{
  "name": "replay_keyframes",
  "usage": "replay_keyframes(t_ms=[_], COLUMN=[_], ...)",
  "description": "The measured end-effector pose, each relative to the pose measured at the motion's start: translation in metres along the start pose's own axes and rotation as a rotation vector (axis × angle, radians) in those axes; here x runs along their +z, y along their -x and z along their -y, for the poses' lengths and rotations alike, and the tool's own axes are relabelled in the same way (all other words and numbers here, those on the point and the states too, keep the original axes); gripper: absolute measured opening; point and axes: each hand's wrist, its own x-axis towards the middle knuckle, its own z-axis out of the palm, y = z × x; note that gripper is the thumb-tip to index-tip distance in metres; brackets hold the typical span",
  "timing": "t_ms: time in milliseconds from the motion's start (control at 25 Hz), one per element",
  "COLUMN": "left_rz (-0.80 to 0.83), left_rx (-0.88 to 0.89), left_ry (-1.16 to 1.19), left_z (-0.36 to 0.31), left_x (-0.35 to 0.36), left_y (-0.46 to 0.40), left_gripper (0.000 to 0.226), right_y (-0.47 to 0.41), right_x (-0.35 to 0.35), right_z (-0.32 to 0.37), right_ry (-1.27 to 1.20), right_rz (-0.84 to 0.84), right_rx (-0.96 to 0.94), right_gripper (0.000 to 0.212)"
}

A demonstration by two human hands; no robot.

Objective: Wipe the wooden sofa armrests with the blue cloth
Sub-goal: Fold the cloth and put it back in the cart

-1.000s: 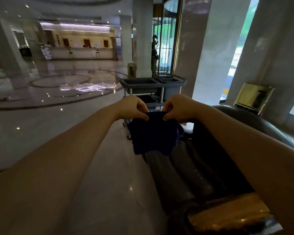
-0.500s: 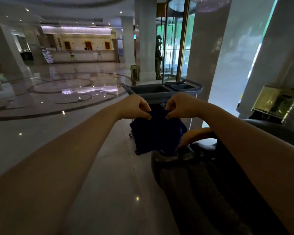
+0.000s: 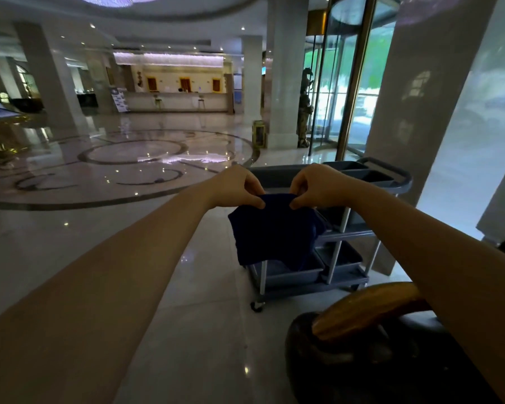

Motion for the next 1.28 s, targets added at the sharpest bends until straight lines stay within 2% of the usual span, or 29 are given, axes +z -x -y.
replay_keyframes(t_ms=[160,480,640,1280], left_rz=[0.036,0.082,0.110,0.221], left_rx=[0.012,0.157,0.226,0.427], left_ry=[-0.008,-0.113,-0.092,-0.043], left_z=[0.055,0.153,0.201,0.354], left_x=[-0.016,-0.081,-0.103,-0.120], left_y=[-0.093,-0.291,-0.387,-0.704], left_gripper=[0.010,0.022,0.018,0.015], right_y=[-0.092,-0.272,-0.357,-0.621], right_x=[-0.001,-0.021,-0.032,-0.036], right_z=[-0.045,-0.113,-0.148,-0.313], right_ry=[-0.029,-0.025,-0.037,0.042], right_rz=[0.013,-0.101,-0.139,-0.198], right_rx=[0.034,0.169,0.236,0.439], right_gripper=[0.022,0.010,0.023,0.017])
